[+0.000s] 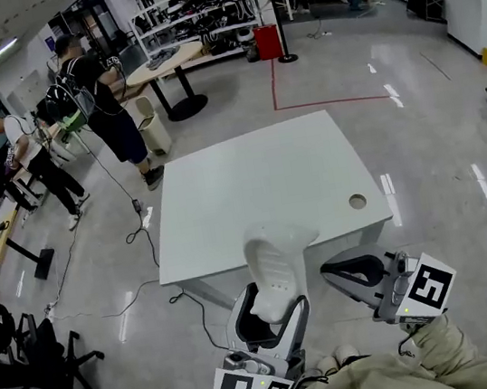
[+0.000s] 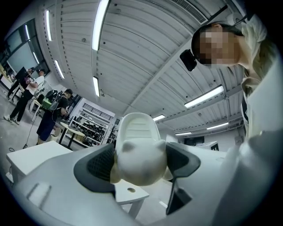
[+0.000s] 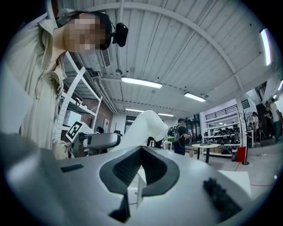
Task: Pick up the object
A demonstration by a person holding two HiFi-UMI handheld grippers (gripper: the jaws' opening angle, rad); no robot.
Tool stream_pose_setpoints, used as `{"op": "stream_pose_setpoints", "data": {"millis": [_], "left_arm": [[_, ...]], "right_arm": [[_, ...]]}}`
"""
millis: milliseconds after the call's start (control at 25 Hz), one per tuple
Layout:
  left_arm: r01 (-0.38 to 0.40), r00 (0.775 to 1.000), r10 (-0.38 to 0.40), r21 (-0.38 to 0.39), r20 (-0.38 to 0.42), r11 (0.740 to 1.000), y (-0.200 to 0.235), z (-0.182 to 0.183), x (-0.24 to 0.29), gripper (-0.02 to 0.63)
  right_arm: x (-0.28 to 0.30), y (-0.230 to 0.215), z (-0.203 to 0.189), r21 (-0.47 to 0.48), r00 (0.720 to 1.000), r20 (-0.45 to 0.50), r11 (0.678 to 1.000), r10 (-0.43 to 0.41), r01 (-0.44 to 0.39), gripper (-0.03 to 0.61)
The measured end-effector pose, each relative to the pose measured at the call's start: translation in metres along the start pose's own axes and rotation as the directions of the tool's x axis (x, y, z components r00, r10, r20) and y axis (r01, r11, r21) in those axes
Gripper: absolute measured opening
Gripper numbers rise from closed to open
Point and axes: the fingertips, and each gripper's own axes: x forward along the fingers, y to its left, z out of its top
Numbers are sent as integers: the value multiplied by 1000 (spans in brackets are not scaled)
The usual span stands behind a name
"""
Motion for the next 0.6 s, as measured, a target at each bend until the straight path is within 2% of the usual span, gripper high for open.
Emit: {"op": "stream_pose_setpoints", "data": {"millis": [160, 600], "left_arm": [[13, 1000, -13, 32, 2, 999, -5, 8, 6, 359], [46, 999, -45, 25, -10, 999, -19, 3, 15, 356]], "right_arm": [[-3, -6, 6, -14, 1000, -4, 1000, -7, 7, 3], [-9, -10, 12, -23, 1000, 1, 1000, -5, 5, 3]]}}
